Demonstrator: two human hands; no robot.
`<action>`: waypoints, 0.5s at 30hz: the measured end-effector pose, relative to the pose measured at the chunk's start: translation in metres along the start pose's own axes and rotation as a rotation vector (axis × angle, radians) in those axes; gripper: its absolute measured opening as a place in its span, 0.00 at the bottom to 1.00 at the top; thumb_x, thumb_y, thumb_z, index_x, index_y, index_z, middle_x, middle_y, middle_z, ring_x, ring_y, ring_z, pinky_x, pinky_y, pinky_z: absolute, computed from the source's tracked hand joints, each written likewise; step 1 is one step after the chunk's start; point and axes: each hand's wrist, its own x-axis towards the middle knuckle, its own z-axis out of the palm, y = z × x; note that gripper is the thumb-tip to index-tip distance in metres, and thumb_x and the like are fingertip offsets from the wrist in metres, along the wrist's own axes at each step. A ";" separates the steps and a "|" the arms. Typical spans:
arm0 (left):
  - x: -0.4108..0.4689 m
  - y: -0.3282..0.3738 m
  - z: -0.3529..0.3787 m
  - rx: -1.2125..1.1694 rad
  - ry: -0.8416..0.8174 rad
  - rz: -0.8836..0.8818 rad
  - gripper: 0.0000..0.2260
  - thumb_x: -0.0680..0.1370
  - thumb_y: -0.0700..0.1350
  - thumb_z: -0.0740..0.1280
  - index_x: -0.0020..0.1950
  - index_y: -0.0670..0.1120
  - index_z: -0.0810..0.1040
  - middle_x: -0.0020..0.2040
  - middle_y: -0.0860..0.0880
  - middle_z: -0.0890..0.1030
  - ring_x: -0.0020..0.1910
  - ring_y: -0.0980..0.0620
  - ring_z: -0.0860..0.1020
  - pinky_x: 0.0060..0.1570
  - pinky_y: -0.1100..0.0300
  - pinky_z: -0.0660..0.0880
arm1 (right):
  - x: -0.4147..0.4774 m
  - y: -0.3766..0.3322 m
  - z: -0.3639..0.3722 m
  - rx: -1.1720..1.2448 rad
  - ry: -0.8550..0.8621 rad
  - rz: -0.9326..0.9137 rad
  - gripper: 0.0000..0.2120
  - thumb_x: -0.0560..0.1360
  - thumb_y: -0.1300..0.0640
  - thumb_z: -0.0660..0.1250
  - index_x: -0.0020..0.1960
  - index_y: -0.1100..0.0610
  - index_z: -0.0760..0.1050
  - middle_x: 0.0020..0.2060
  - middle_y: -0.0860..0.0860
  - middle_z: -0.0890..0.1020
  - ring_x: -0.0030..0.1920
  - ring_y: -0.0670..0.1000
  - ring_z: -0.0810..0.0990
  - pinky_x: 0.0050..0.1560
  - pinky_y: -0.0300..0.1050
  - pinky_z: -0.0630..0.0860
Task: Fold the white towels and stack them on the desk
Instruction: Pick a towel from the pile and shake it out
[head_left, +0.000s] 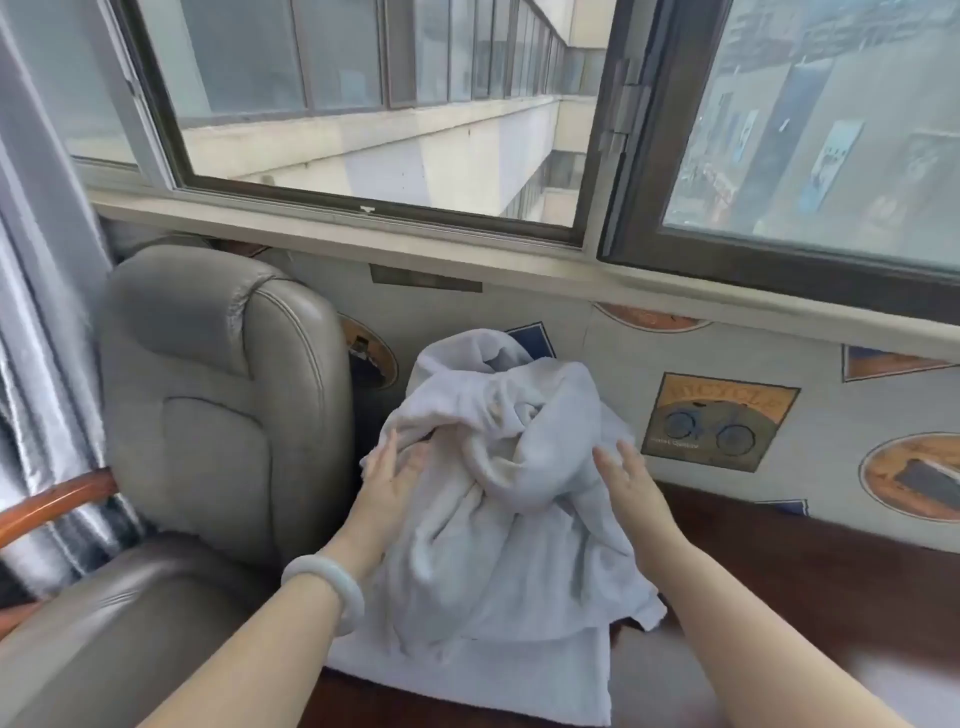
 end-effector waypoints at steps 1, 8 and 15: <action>-0.001 -0.002 0.004 0.005 -0.011 -0.035 0.32 0.79 0.64 0.60 0.80 0.59 0.53 0.78 0.59 0.53 0.79 0.52 0.48 0.78 0.47 0.49 | 0.007 0.000 0.004 0.001 0.001 0.005 0.33 0.79 0.40 0.61 0.79 0.48 0.54 0.77 0.49 0.61 0.75 0.52 0.61 0.71 0.50 0.60; 0.007 -0.008 0.041 0.237 -0.023 -0.195 0.43 0.77 0.61 0.67 0.80 0.49 0.42 0.80 0.45 0.44 0.78 0.46 0.46 0.74 0.52 0.50 | 0.050 0.064 0.030 -0.266 -0.087 0.079 0.55 0.56 0.19 0.62 0.76 0.44 0.58 0.74 0.52 0.64 0.75 0.58 0.60 0.73 0.60 0.61; 0.007 -0.052 0.014 -0.016 0.040 -0.444 0.56 0.61 0.76 0.70 0.78 0.63 0.39 0.78 0.54 0.59 0.76 0.50 0.61 0.71 0.46 0.65 | 0.047 0.055 0.006 0.002 0.019 0.137 0.44 0.70 0.40 0.73 0.79 0.46 0.54 0.76 0.49 0.63 0.74 0.53 0.64 0.67 0.50 0.66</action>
